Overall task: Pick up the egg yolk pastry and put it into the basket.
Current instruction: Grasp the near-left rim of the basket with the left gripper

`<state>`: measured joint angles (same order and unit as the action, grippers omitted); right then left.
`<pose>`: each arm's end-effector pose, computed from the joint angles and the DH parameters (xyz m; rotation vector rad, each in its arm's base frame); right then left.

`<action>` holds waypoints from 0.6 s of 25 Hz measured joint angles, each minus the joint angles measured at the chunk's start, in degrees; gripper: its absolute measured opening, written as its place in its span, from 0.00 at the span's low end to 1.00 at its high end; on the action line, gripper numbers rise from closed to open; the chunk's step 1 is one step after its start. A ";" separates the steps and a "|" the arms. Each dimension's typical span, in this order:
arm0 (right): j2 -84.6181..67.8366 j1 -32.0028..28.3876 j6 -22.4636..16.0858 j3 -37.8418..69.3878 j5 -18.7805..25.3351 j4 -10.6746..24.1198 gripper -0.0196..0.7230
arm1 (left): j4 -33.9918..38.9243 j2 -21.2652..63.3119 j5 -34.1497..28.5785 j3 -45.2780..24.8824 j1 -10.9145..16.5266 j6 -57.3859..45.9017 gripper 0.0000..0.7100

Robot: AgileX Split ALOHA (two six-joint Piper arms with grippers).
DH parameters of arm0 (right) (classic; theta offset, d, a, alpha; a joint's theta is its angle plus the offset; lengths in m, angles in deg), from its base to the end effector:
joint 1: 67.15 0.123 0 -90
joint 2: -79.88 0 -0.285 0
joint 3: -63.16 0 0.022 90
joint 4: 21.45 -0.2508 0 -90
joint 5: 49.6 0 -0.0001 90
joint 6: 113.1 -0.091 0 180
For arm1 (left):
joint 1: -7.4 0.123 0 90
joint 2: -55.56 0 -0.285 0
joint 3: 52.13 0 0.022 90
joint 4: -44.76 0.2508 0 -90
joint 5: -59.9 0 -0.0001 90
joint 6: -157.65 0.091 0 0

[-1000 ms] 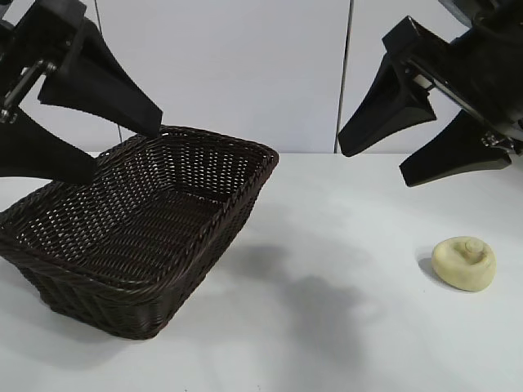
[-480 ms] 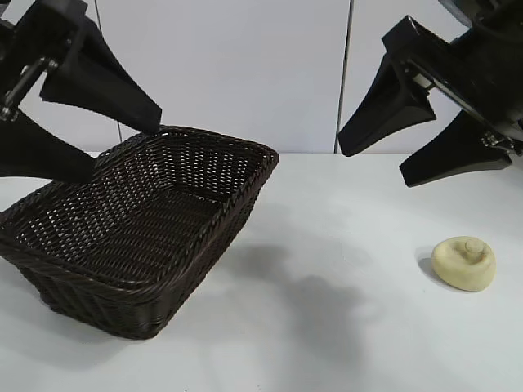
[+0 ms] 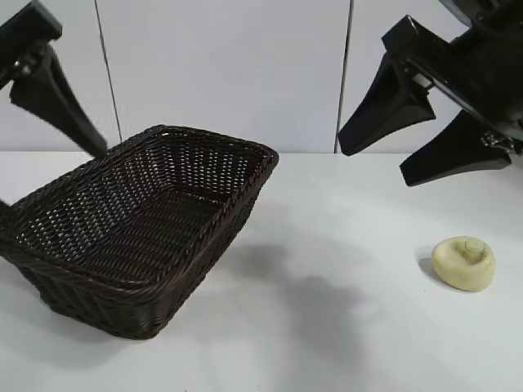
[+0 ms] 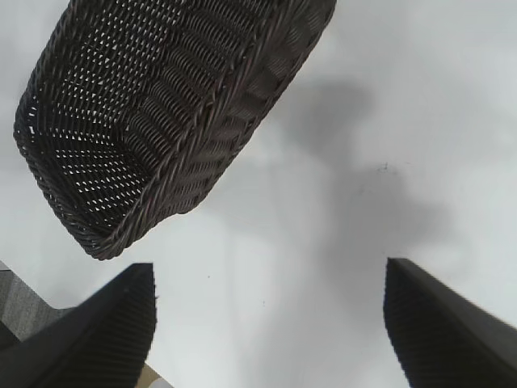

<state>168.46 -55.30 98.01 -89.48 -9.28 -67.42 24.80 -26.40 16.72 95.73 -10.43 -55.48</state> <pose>0.2580 0.0974 0.2508 -0.2935 2.5366 0.7464 0.2169 -0.0921 0.2423 -0.6689 2.7662 -0.6182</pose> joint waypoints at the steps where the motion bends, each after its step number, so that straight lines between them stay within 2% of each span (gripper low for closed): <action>1: 0.00 0.00 0.00 0.00 0.00 0.00 0.78 | 0.58 0.00 0.23 0.00 0.00 -2.20 0.85; 7: 0.00 0.00 0.00 0.00 -0.07 0.00 0.78 | 1.70 0.00 1.00 0.00 -0.74 -10.68 0.82; 9: 0.00 0.00 0.00 0.00 -0.12 0.00 0.78 | 2.38 0.00 1.50 0.00 -2.39 -13.10 0.80; 13: 0.00 0.00 0.00 0.00 -0.36 0.00 0.78 | 4.90 0.00 3.94 0.00 -7.69 -18.46 0.80; 15: 0.00 0.00 0.00 0.00 -0.41 0.00 0.78 | 7.75 0.00 5.72 0.00 -8.85 -23.28 0.79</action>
<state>168.46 -55.30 98.01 -89.48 -9.68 -67.42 32.55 -26.40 22.43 95.73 -19.29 -78.76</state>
